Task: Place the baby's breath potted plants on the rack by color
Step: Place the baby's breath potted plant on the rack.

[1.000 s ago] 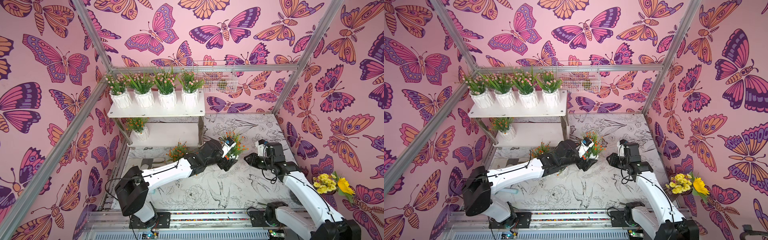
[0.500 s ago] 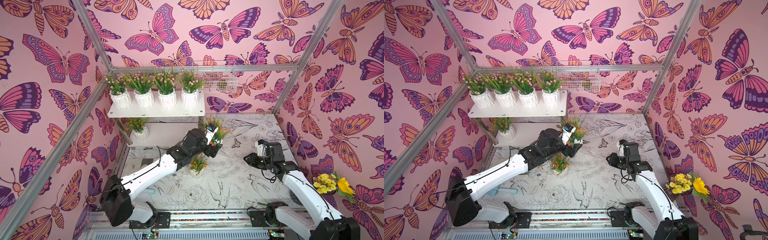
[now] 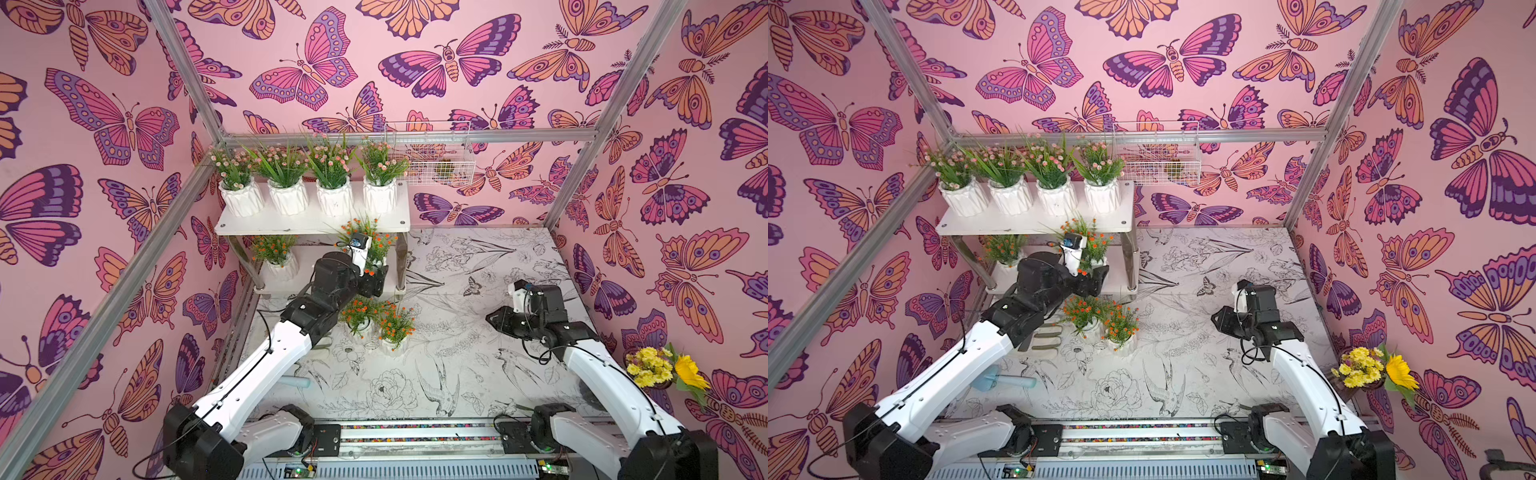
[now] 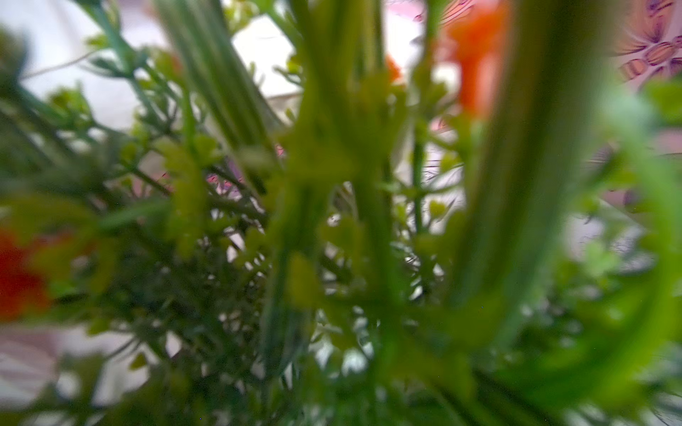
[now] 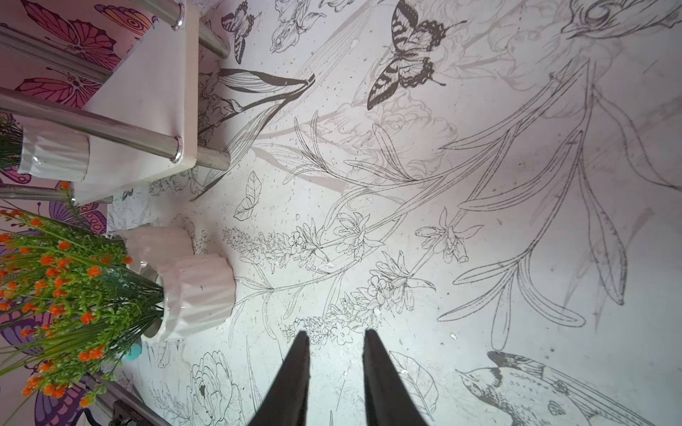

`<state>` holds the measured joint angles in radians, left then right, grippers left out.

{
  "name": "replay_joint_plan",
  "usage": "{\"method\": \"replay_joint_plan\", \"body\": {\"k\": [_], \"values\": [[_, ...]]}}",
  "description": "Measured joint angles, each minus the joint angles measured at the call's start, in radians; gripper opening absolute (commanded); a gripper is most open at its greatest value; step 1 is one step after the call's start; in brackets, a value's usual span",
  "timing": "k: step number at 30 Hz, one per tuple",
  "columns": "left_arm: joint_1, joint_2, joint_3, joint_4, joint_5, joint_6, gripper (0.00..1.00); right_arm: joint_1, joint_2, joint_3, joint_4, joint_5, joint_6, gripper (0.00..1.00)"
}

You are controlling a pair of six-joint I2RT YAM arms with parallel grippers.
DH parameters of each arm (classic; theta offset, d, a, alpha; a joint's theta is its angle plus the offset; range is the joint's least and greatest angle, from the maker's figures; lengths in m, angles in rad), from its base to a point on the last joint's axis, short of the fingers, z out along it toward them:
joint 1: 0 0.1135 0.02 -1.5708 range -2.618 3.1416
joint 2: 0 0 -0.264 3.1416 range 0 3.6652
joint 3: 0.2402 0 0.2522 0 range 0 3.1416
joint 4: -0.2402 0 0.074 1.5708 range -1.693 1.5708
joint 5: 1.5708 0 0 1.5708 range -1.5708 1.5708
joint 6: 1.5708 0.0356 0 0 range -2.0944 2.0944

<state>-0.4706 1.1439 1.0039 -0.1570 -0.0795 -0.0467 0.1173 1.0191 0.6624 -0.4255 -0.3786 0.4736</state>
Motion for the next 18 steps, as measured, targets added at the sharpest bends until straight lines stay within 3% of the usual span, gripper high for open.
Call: {"method": "replay_joint_plan", "body": {"k": [10, 18], "values": [[0.247, -0.005, -0.109, 0.0, -0.027, -0.091, 0.64, 0.0, 0.0, -0.006, 0.003, -0.005, 0.0, 0.27], [0.334, 0.087, -0.163, 0.112, -0.083, -0.119, 0.62, 0.0, 0.0, -0.009, 0.003, -0.005, 0.0, 0.27]]}}
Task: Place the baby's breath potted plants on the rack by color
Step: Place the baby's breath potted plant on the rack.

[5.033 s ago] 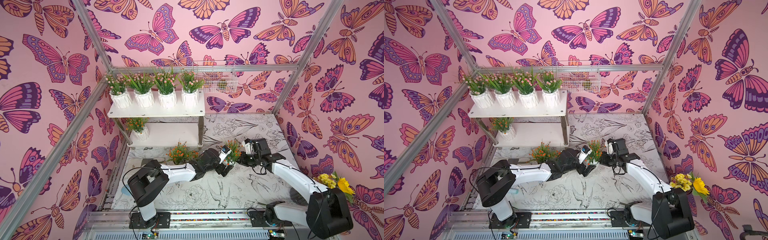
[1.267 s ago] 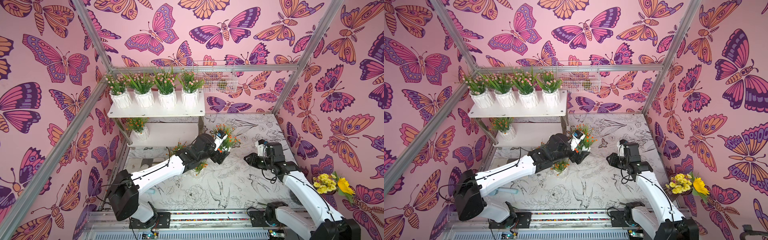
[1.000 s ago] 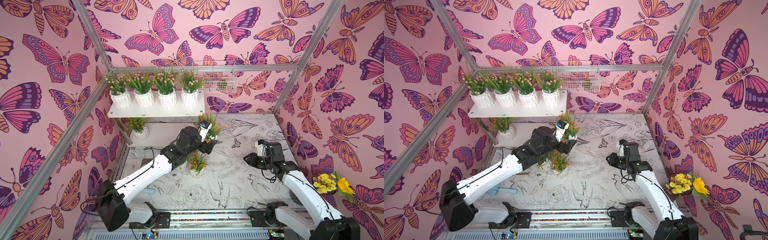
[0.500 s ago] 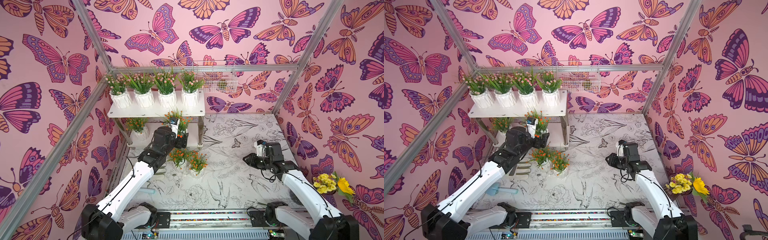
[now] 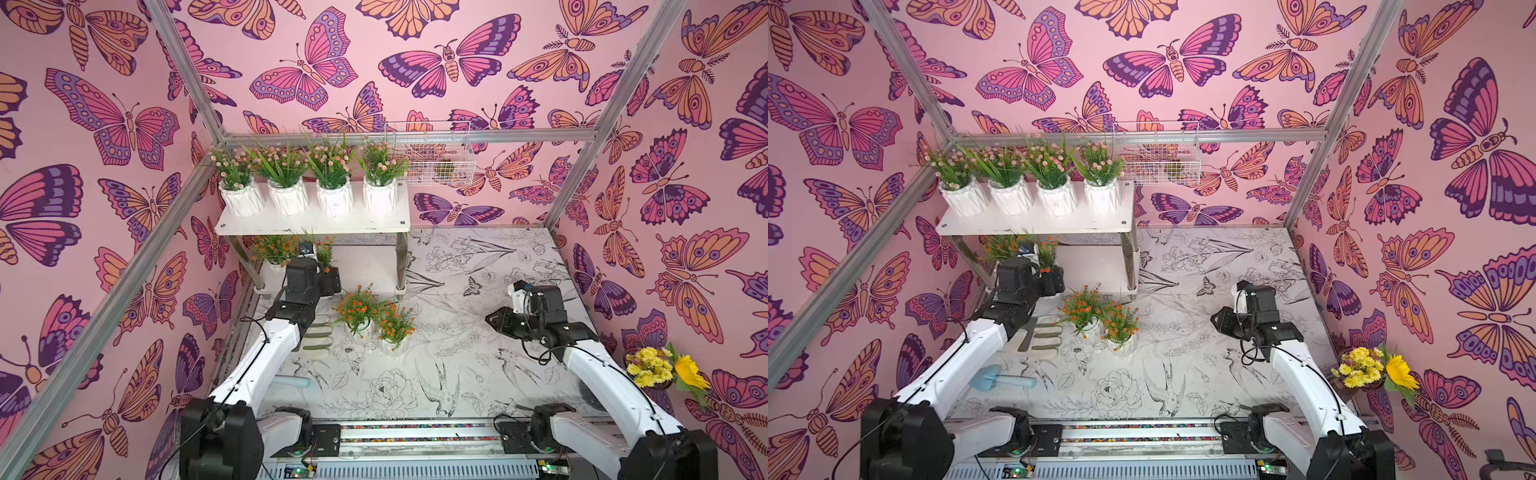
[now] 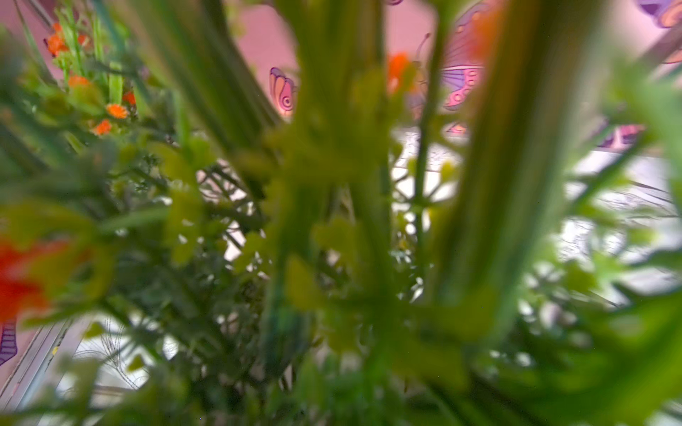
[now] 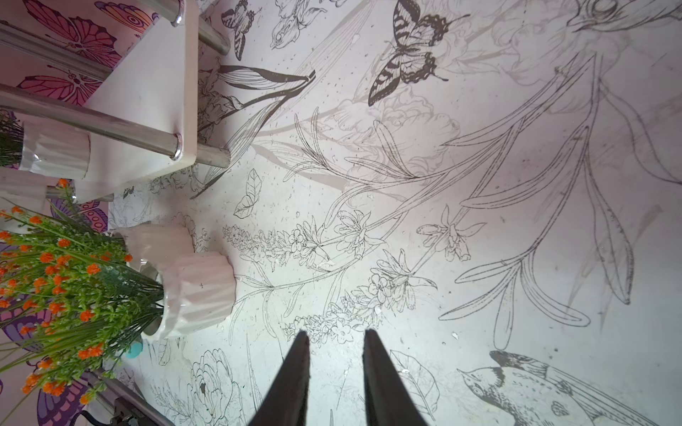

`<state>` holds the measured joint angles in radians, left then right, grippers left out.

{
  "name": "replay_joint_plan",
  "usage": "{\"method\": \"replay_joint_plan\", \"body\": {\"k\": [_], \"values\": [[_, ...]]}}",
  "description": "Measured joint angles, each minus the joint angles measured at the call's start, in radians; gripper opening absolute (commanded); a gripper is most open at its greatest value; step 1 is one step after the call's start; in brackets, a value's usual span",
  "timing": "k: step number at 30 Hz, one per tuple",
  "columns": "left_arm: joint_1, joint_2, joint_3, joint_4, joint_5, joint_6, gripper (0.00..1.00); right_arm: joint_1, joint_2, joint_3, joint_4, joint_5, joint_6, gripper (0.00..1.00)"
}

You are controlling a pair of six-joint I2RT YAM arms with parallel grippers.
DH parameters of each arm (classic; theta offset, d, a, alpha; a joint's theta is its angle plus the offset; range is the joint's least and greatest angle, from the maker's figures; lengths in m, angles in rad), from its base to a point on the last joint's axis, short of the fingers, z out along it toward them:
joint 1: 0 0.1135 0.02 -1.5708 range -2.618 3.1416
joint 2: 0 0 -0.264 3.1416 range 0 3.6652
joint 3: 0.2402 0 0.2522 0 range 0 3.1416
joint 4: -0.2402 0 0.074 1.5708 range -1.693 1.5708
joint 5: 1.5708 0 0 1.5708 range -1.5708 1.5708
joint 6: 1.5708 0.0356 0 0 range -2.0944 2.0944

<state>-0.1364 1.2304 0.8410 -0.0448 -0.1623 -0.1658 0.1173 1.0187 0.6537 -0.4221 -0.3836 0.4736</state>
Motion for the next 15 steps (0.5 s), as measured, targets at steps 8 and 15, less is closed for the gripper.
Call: {"method": "replay_joint_plan", "body": {"k": [8, 15], "values": [[0.058, 0.129, -0.01, 0.154, -0.026, -0.004, 0.61, 0.0, -0.001, -0.008, 0.001, -0.002, 0.0, 0.27], [0.067, 0.21, -0.012, 0.259, -0.037, -0.004, 0.64, 0.0, -0.002, -0.017, 0.008, -0.003, -0.001, 0.27]]}}
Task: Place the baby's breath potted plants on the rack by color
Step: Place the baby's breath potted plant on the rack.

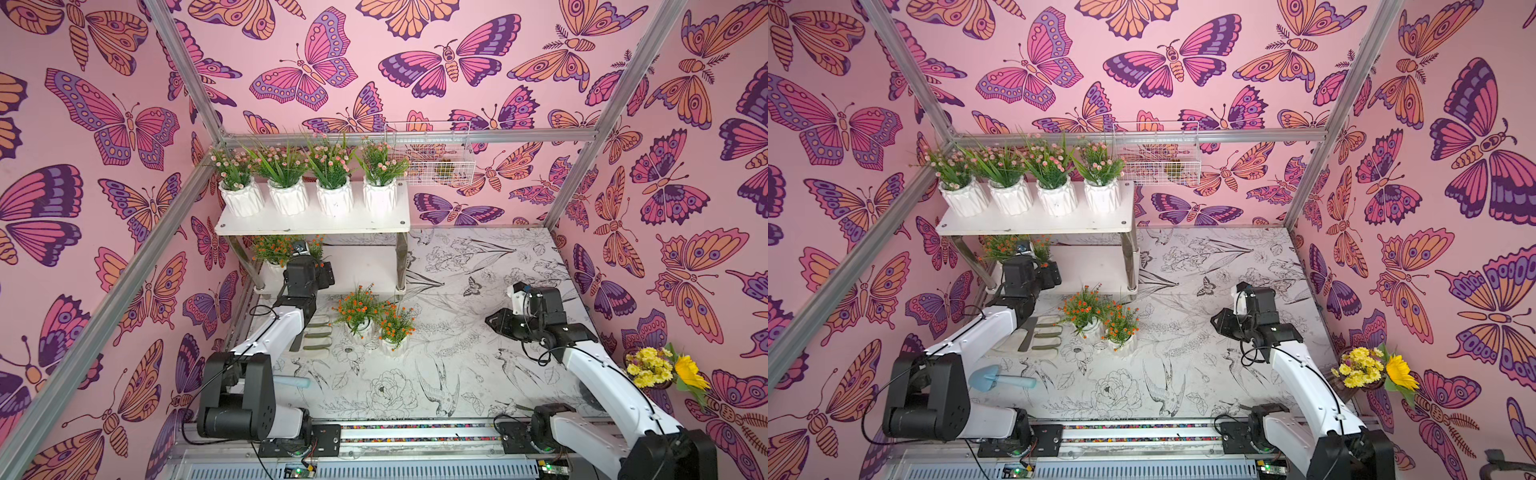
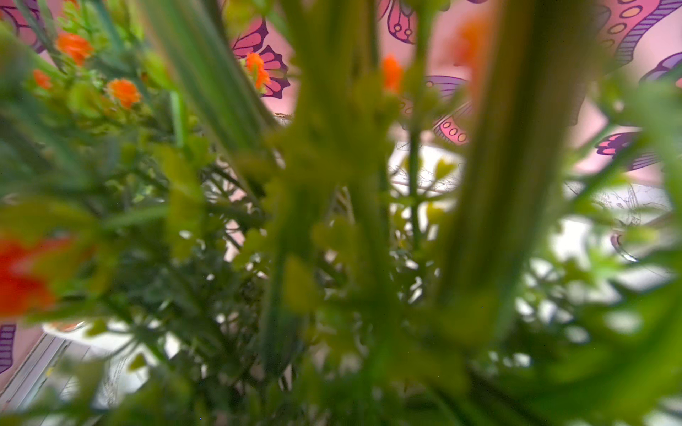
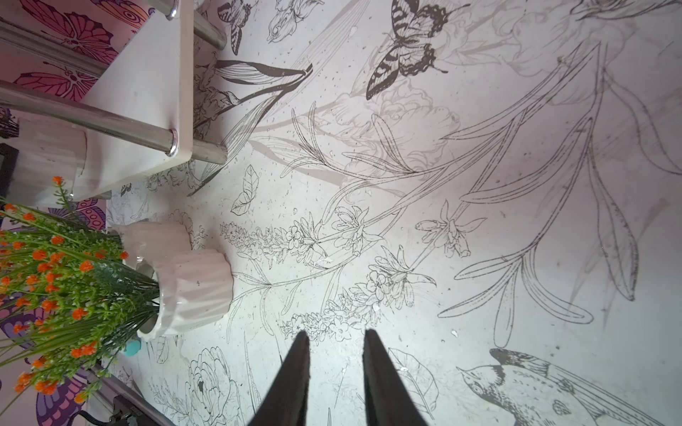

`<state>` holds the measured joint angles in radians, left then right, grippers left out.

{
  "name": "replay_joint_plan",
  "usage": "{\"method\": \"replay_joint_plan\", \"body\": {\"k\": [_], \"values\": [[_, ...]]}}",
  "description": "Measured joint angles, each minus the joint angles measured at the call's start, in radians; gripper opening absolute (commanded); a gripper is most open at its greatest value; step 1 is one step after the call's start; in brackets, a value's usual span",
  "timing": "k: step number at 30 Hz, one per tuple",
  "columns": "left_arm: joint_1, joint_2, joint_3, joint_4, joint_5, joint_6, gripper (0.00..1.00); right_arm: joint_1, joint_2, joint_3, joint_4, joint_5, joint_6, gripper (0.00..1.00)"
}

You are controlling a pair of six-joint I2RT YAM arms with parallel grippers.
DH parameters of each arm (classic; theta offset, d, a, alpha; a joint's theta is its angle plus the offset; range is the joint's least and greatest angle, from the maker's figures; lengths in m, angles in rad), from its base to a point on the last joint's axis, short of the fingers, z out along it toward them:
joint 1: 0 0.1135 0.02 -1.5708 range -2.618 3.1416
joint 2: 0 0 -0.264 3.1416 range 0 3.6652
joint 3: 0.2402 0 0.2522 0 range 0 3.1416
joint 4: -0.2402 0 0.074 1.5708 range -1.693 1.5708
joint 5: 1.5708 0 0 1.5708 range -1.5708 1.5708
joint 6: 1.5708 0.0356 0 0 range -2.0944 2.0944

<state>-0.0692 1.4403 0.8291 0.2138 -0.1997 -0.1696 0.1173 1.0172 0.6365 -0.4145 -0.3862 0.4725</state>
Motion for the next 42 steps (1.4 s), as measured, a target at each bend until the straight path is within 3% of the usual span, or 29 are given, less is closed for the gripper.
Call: {"method": "replay_joint_plan", "body": {"k": [36, 40, 42], "values": [[0.004, 0.31, 0.145, 0.203, -0.089, -0.038, 0.64, 0.0, -0.019, -0.018, -0.001, 0.0, -0.002, 0.27], [0.005, 0.329, 0.159, 0.217, -0.09, -0.046, 0.7, 0.0, -0.019, -0.019, -0.001, 0.0, -0.002, 0.27], [0.005, 0.333, 0.161, 0.22, -0.091, -0.052, 0.81, 0.0, -0.019, -0.02, -0.001, 0.0, -0.002, 0.27]]}}
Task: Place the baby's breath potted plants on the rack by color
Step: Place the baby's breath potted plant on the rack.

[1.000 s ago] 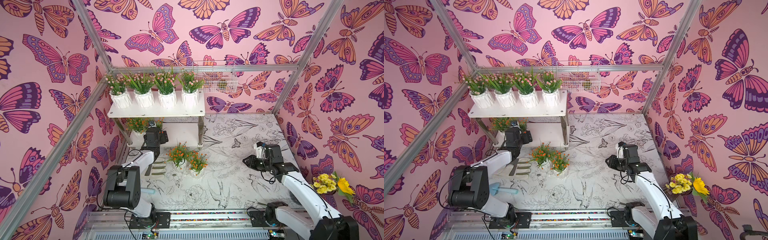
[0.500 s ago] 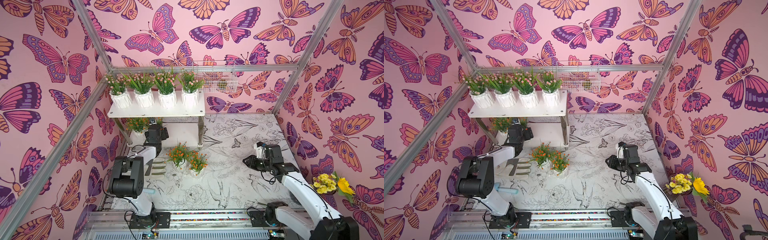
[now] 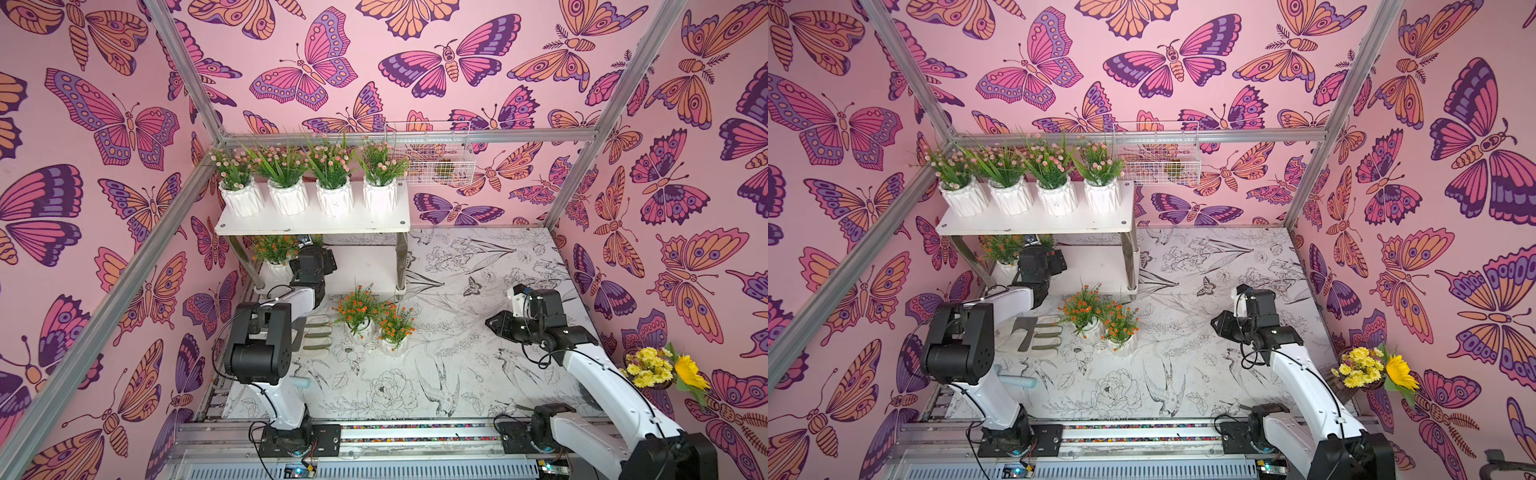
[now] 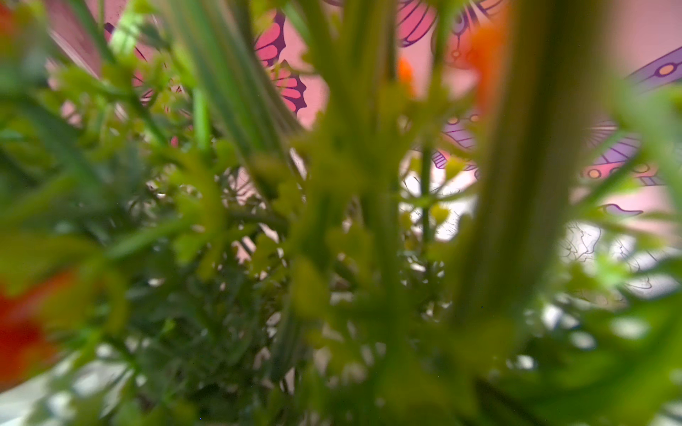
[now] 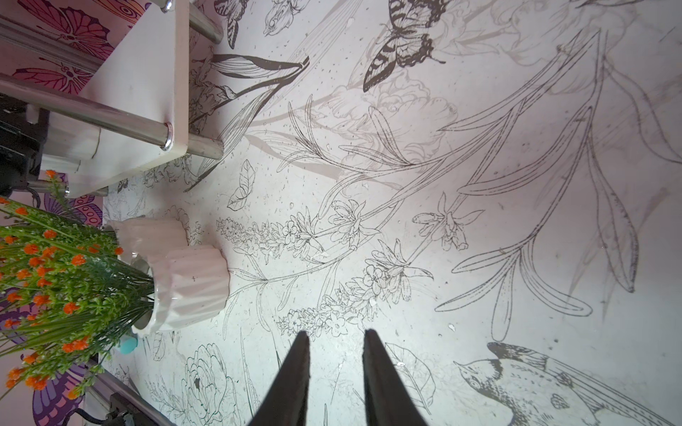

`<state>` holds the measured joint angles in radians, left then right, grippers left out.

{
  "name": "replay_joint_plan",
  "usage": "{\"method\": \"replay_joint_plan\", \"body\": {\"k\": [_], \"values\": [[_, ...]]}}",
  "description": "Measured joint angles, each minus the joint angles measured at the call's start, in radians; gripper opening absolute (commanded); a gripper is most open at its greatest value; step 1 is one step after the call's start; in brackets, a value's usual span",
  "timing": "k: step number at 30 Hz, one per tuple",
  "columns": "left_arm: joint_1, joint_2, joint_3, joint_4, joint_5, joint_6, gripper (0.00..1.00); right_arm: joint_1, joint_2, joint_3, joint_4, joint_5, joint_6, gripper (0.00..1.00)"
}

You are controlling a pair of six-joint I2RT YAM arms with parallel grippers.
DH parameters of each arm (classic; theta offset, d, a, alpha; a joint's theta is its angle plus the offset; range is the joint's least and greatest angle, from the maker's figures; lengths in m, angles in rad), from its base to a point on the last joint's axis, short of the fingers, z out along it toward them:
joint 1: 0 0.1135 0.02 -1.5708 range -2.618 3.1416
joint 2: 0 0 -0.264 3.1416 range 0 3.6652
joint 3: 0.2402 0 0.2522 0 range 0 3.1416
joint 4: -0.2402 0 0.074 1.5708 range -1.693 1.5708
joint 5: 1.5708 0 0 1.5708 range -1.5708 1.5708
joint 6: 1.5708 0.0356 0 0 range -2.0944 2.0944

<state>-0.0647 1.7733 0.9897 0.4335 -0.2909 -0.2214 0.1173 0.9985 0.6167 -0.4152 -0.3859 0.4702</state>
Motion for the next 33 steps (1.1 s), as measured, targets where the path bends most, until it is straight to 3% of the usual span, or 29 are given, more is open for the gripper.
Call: {"method": "replay_joint_plan", "body": {"k": [2, 10, 17, 33], "values": [[0.0, 0.002, 0.001, 0.002, -0.001, -0.005, 0.88, 0.0, 0.0, -0.002, 0.0, 0.0, 0.0, 0.27], [0.0, 0.002, 0.007, -0.008, -0.003, -0.008, 1.0, 0.0, -0.01, -0.02, -0.003, 0.0, 0.0, 0.27], [0.001, -0.034, 0.006, -0.016, -0.001, -0.008, 1.0, 0.0, -0.044, -0.025, -0.008, 0.0, 0.0, 0.27], [-0.009, -0.266, -0.087, -0.116, 0.022, -0.013, 1.0, 0.0, -0.042, -0.035, 0.0, -0.013, 0.0, 0.27]]}}
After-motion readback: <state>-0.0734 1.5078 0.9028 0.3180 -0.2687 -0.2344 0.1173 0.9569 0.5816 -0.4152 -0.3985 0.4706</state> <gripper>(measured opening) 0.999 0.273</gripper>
